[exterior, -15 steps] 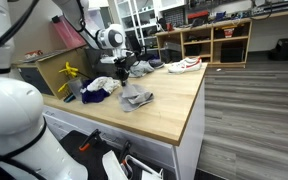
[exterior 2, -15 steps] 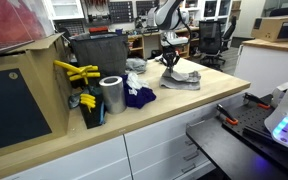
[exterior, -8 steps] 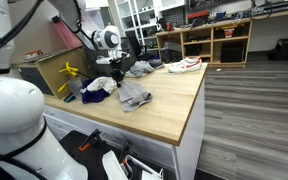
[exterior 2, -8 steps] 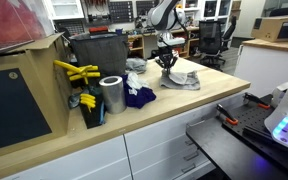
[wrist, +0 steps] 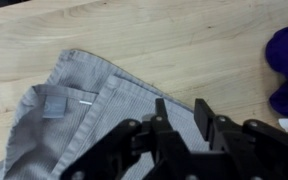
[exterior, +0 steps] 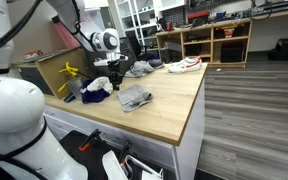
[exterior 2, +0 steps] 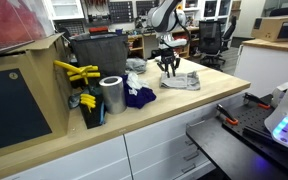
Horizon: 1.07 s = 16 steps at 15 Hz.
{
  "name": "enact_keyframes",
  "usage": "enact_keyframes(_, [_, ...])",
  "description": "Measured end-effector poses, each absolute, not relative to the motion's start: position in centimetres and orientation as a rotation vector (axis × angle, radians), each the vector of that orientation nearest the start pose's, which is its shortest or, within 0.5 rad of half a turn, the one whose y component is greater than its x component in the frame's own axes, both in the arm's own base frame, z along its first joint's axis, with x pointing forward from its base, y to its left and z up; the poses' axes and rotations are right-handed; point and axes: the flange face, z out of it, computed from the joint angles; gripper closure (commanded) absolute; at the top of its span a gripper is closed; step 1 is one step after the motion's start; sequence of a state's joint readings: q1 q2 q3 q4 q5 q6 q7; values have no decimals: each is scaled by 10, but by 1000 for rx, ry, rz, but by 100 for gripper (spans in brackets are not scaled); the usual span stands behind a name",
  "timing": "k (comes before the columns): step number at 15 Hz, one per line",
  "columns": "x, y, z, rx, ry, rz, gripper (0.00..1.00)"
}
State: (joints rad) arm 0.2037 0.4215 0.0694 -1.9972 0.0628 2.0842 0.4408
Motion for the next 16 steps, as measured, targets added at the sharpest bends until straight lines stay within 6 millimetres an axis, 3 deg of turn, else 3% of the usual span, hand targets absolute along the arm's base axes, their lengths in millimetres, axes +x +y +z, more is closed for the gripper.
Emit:
enact_keyframes(4, [541, 144, 246, -3125, 345, 486, 3])
enact_keyframes(7, [548, 107, 276, -3127, 429, 378, 0])
enact_keyframes(9, [560, 78, 285, -3125, 525, 309, 0])
enact_keyframes(12, [574, 47, 272, -3136, 686, 242, 0])
enact_keyframes(16, [581, 26, 230, -3158, 858, 235, 0])
